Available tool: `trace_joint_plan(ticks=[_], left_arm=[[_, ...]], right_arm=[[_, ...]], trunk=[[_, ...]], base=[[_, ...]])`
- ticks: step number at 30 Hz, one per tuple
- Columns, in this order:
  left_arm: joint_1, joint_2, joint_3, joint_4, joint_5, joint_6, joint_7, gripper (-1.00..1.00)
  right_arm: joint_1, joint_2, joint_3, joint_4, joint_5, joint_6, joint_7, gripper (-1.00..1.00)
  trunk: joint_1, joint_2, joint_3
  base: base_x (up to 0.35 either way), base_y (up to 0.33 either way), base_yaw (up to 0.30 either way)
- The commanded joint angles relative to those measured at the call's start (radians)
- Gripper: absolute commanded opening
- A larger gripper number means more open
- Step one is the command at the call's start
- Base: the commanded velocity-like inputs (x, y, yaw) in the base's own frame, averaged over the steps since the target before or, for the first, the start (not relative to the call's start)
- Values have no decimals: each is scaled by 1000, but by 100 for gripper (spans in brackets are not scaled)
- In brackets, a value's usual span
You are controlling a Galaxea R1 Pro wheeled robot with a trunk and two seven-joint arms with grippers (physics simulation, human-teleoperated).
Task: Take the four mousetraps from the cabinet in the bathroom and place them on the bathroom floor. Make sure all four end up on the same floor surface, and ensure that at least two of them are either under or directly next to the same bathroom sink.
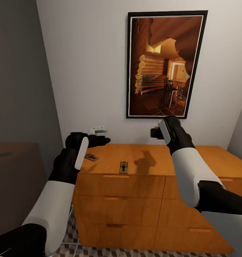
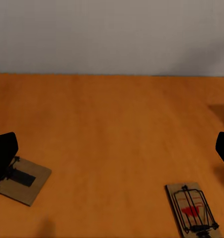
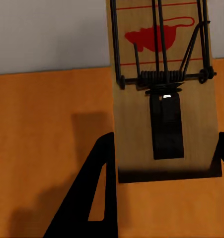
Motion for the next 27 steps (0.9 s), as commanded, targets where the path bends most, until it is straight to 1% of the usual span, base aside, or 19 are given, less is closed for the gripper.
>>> trace_joint_plan(ticks=[1, 4, 6, 10, 12, 17, 27], left_arm=[[-1, 0, 0, 0, 6, 4, 3, 100], [-1, 0, 0, 0, 5, 3, 3, 100], [-1, 0, 0, 0, 4, 3, 3, 100], [-1, 0, 0, -1, 3, 3, 3, 100], [-1, 1, 1, -1, 2, 3, 3, 100], [-1, 2, 0, 0, 2, 2, 3, 100], [-1, 1, -2, -6, -1, 3, 4, 100]], right_arm=[[-1, 0, -4, -12, -1, 3, -1, -100], [-1, 0, -3, -57, 0, 3, -2, -100], [-1, 1, -3, -117, 2, 3, -2, -100], [1, 9, -4, -273, 11, 3, -3, -100], [2, 9, -5, -306, 11, 3, -4, -100], [2, 3, -6, -334, 6, 3, -4, -100], [9, 0, -7, -337, 1, 3, -4, -100]], trunk=[[0, -1, -1], [0, -1, -1], [0, -1, -1], [0, -1, -1], [0, -1, -1], [0, -1, -1], [0, -1, -1]], base=[[0, 0, 0], [0, 0, 0], [0, 0, 0], [0, 0, 0], [0, 0, 0], [0, 0, 0], [0, 0, 0]])
